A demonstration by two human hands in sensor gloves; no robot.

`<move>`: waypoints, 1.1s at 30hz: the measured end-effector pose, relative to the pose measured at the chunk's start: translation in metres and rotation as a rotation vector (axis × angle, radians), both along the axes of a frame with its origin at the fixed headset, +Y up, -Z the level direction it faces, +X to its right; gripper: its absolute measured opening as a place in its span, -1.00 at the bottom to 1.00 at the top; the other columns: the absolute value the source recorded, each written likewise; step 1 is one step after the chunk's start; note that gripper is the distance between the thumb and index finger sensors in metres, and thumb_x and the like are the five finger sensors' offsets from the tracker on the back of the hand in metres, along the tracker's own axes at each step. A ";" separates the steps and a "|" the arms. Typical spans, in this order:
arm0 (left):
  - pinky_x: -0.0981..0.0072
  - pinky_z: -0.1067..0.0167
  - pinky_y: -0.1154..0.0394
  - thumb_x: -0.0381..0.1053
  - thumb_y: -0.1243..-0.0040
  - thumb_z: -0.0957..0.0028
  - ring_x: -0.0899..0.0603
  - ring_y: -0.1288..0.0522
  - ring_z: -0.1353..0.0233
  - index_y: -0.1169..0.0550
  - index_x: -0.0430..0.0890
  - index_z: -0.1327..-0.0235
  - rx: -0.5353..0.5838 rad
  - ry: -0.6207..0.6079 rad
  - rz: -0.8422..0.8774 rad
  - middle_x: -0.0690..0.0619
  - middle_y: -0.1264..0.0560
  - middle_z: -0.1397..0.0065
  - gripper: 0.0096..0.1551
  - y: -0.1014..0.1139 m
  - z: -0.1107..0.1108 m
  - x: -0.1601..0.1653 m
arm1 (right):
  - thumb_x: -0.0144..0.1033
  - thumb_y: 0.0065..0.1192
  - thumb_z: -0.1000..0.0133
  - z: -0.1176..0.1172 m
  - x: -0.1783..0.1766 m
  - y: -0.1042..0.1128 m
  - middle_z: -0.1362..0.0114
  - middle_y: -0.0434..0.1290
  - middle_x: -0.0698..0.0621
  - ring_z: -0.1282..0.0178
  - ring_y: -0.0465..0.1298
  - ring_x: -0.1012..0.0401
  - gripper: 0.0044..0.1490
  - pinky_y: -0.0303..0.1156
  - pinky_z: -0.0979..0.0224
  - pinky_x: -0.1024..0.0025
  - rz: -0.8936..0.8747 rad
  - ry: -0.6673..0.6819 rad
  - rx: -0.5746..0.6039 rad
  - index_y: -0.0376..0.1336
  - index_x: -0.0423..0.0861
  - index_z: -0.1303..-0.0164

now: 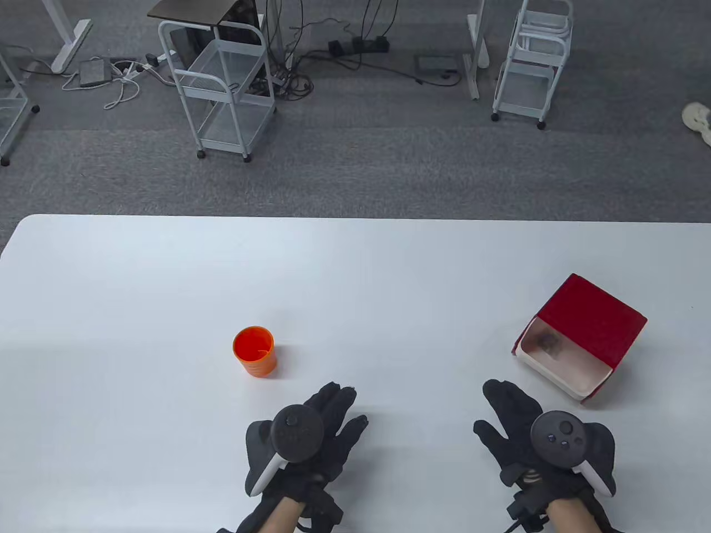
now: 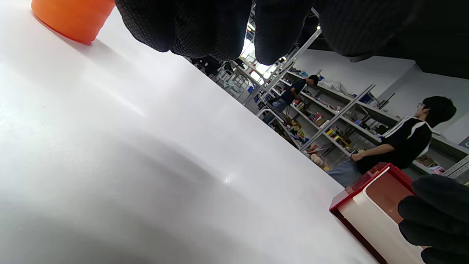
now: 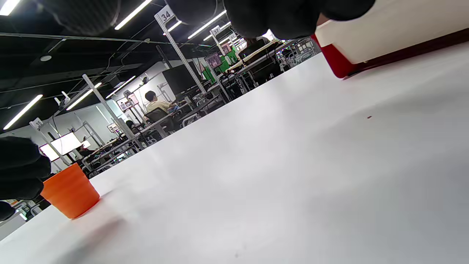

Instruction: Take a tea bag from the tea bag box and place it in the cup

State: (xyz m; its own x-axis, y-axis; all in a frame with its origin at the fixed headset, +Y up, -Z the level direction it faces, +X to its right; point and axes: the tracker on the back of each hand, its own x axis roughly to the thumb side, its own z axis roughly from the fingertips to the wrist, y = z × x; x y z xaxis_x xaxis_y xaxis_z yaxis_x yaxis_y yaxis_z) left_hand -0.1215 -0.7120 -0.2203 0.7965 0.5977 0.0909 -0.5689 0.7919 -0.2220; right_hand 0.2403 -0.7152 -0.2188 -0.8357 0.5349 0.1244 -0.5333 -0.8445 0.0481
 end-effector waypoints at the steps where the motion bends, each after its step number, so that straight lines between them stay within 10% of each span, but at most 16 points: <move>1: -0.01 -0.56 -0.31 0.39 0.02 -0.08 -0.24 -0.29 -0.68 -0.37 0.17 -0.59 -0.001 0.001 -0.001 -0.04 -0.25 -0.79 -0.23 0.000 0.000 0.000 | 0.25 0.10 -0.04 0.000 0.000 0.000 -0.64 0.09 -0.27 -0.54 0.18 -0.30 -0.08 0.15 -0.52 -0.26 0.001 0.000 -0.003 0.01 0.02 -0.54; 20: -0.02 -0.55 -0.31 0.38 0.01 -0.08 -0.26 -0.29 -0.67 -0.38 0.15 -0.59 0.025 0.040 0.036 -0.05 -0.26 -0.78 -0.23 0.004 -0.002 -0.011 | 0.12 0.13 -0.08 0.001 0.003 0.004 -0.59 0.19 -0.26 -0.47 0.27 -0.28 -0.17 0.18 -0.51 -0.23 0.079 -0.055 0.078 0.10 -0.04 -0.49; 33: -0.02 -0.54 -0.31 0.37 0.01 -0.08 -0.26 -0.29 -0.67 -0.39 0.15 -0.58 0.030 0.032 0.032 -0.06 -0.26 -0.78 -0.23 0.004 -0.002 -0.010 | -0.01 0.17 -0.11 -0.044 0.027 0.014 -0.57 0.22 -0.26 -0.45 0.30 -0.27 -0.24 0.20 -0.50 -0.21 0.412 -0.203 0.062 0.14 -0.08 -0.47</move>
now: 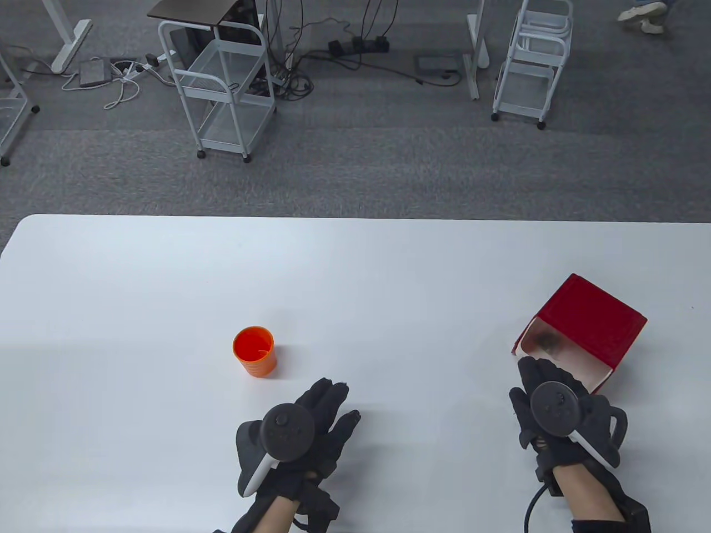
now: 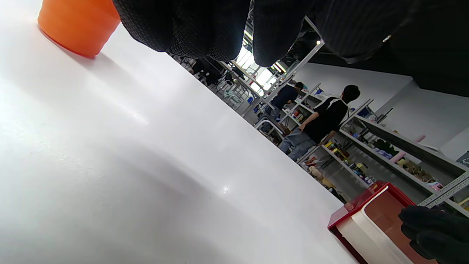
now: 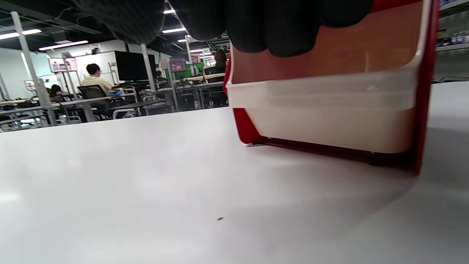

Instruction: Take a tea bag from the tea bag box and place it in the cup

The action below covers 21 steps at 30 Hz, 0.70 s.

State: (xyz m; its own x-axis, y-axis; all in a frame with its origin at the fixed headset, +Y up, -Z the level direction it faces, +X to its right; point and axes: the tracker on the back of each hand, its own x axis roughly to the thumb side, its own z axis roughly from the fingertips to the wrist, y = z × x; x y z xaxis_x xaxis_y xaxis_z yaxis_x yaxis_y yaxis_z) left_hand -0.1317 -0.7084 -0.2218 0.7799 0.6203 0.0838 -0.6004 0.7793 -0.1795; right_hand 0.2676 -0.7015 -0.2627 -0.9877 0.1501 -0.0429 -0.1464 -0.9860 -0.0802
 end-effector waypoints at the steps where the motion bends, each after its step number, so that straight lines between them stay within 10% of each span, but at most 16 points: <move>1: -0.02 -0.54 -0.31 0.37 0.01 -0.08 -0.26 -0.29 -0.67 -0.39 0.15 -0.58 -0.001 0.000 -0.001 -0.06 -0.26 -0.78 -0.23 0.000 0.000 0.000 | -0.01 0.17 -0.11 -0.005 0.003 0.000 -0.57 0.22 -0.27 -0.45 0.30 -0.27 -0.24 0.19 -0.51 -0.21 0.002 -0.011 -0.008 0.14 -0.08 -0.47; 21: -0.01 -0.55 -0.31 0.38 0.01 -0.08 -0.25 -0.29 -0.67 -0.39 0.16 -0.58 -0.017 0.001 -0.013 -0.05 -0.25 -0.79 -0.24 0.000 -0.001 0.000 | -0.09 0.18 -0.12 -0.051 0.025 -0.023 -0.56 0.25 -0.26 -0.43 0.34 -0.26 -0.29 0.23 -0.51 -0.19 0.029 -0.164 -0.189 0.16 -0.08 -0.46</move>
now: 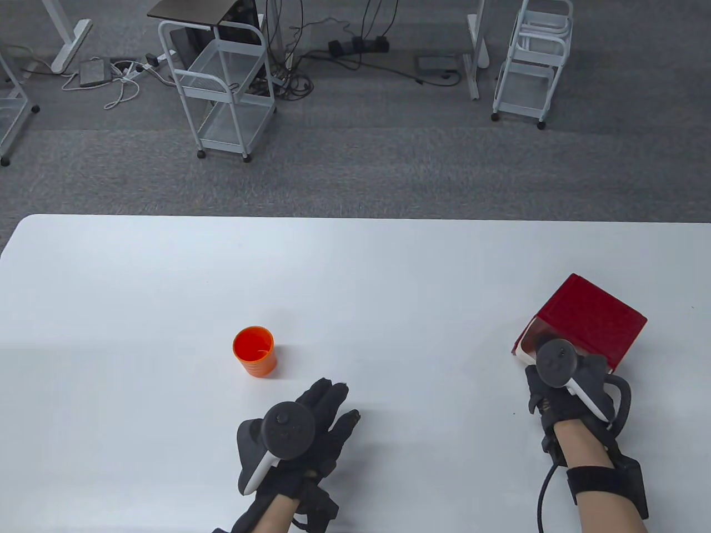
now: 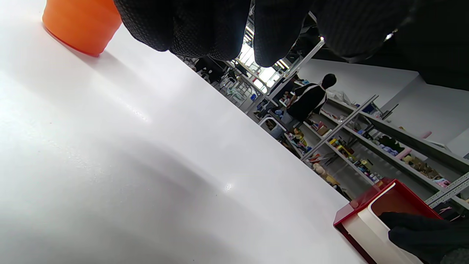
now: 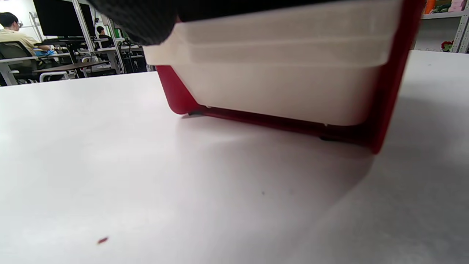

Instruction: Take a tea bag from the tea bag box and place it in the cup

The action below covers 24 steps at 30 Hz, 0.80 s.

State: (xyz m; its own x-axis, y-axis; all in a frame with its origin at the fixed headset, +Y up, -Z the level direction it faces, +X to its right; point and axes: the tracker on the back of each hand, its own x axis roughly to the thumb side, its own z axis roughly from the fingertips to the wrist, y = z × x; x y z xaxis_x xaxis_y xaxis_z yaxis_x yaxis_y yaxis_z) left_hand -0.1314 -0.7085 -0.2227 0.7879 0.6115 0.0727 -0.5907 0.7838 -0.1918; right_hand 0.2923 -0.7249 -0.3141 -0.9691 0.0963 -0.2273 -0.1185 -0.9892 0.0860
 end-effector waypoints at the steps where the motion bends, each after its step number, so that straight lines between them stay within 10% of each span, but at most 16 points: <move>1: -0.01 -0.55 -0.30 0.38 0.01 -0.08 -0.25 -0.29 -0.67 -0.39 0.16 -0.58 -0.001 0.000 0.000 -0.05 -0.26 -0.78 -0.23 0.000 0.000 0.000 | -0.11 0.18 -0.12 0.000 0.000 -0.001 -0.55 0.27 -0.25 -0.41 0.36 -0.25 -0.31 0.24 -0.50 -0.18 0.000 -0.003 -0.004 0.17 -0.07 -0.45; 24: -0.01 -0.55 -0.30 0.38 0.02 -0.08 -0.26 -0.28 -0.67 -0.39 0.16 -0.58 -0.004 -0.008 -0.010 -0.05 -0.26 -0.78 -0.24 0.000 -0.001 0.002 | -0.23 0.19 -0.11 0.005 -0.012 -0.003 -0.42 0.40 -0.22 -0.24 0.48 -0.18 -0.37 0.41 -0.35 -0.03 0.079 0.063 -0.022 0.21 -0.10 -0.41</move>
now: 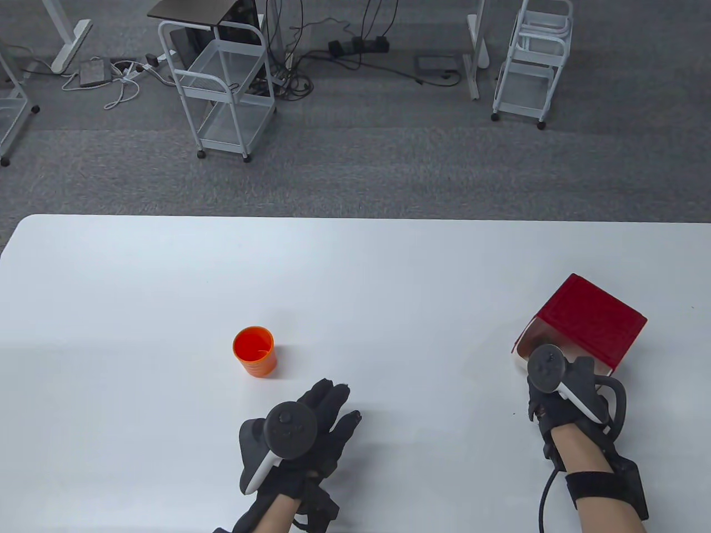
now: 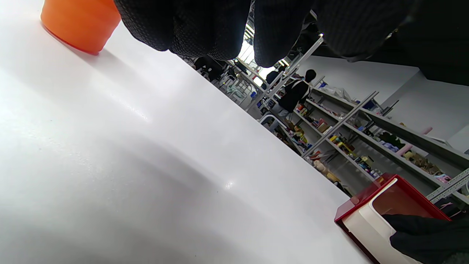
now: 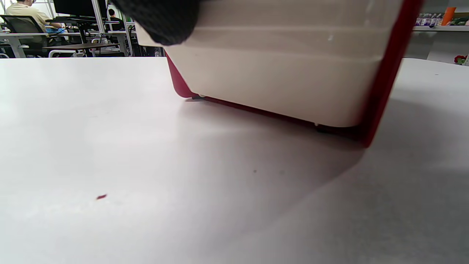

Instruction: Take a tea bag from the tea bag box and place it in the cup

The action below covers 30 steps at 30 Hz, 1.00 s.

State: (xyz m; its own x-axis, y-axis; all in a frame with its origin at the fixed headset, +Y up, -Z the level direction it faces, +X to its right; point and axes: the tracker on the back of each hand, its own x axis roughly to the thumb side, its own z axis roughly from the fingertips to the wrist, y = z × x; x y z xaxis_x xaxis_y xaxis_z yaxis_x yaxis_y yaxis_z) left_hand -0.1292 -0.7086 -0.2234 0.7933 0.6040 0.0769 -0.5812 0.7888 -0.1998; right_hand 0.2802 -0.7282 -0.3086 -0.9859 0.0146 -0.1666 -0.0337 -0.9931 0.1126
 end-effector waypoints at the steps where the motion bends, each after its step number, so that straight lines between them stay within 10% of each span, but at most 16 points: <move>1: -0.01 -0.55 -0.30 0.38 0.02 -0.08 -0.25 -0.28 -0.68 -0.39 0.16 -0.58 0.000 -0.001 0.000 -0.06 -0.25 -0.79 -0.24 0.000 0.000 0.000 | -0.23 0.19 -0.11 0.001 -0.001 0.000 -0.42 0.41 -0.22 -0.24 0.48 -0.18 -0.37 0.41 -0.35 -0.03 0.003 0.004 -0.001 0.22 -0.10 -0.41; 30: -0.02 -0.55 -0.30 0.38 0.02 -0.08 -0.26 -0.28 -0.67 -0.40 0.16 -0.57 -0.001 -0.018 -0.003 -0.06 -0.26 -0.78 -0.24 -0.001 0.001 0.003 | -0.22 0.19 -0.11 0.024 -0.027 0.001 -0.37 0.42 -0.23 -0.17 0.50 -0.15 -0.36 0.43 -0.30 0.00 0.042 0.108 -0.013 0.22 -0.13 -0.40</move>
